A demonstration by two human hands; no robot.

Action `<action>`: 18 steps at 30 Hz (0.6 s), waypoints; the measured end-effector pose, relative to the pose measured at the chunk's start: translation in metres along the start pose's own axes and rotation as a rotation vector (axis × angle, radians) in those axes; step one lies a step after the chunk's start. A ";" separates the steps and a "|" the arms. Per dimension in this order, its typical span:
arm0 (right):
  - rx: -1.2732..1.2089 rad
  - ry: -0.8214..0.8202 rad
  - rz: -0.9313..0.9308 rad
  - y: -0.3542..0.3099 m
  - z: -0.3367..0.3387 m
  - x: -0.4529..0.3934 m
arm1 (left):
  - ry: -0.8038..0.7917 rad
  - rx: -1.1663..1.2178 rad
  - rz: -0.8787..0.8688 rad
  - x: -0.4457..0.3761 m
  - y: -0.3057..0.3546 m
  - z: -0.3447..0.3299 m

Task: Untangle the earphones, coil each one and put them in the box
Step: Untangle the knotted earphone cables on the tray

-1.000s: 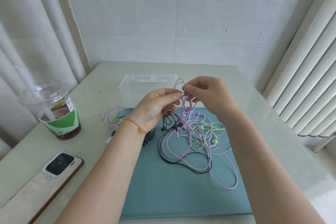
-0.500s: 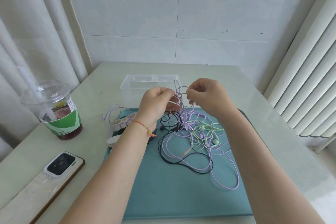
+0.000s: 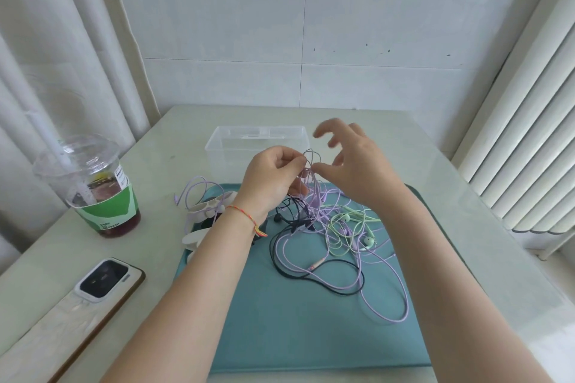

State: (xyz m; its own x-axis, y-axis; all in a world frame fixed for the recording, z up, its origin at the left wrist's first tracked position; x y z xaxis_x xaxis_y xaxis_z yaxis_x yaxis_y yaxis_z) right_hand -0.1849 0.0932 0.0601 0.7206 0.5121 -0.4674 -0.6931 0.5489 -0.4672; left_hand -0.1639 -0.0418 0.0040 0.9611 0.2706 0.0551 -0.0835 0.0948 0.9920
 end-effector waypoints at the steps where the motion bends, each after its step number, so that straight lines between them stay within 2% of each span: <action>1: -0.013 -0.018 0.036 -0.004 -0.001 -0.001 | -0.001 -0.006 -0.005 0.000 0.000 0.000; 10: 0.021 -0.153 0.063 -0.004 -0.011 0.000 | -0.069 -0.081 -0.054 0.003 0.006 -0.006; 18: -0.009 -0.088 -0.017 0.002 0.000 -0.001 | 0.020 -0.313 -0.112 0.001 0.004 -0.003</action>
State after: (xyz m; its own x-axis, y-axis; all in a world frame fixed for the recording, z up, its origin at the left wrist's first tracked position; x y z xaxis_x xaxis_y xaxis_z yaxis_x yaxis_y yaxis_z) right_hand -0.1872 0.0938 0.0594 0.7306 0.5593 -0.3917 -0.6808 0.5520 -0.4815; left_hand -0.1642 -0.0383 0.0073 0.9637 0.2606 -0.0580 -0.0574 0.4144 0.9083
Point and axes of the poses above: each hand's wrist, its own x-axis away from the middle knuckle, its own z-axis out of the back of the hand, y = z × x, the point moved 10 cm from there along -x, towards the middle knuckle, and after that the axes turned 10 degrees about z, right-handed, at the moved point
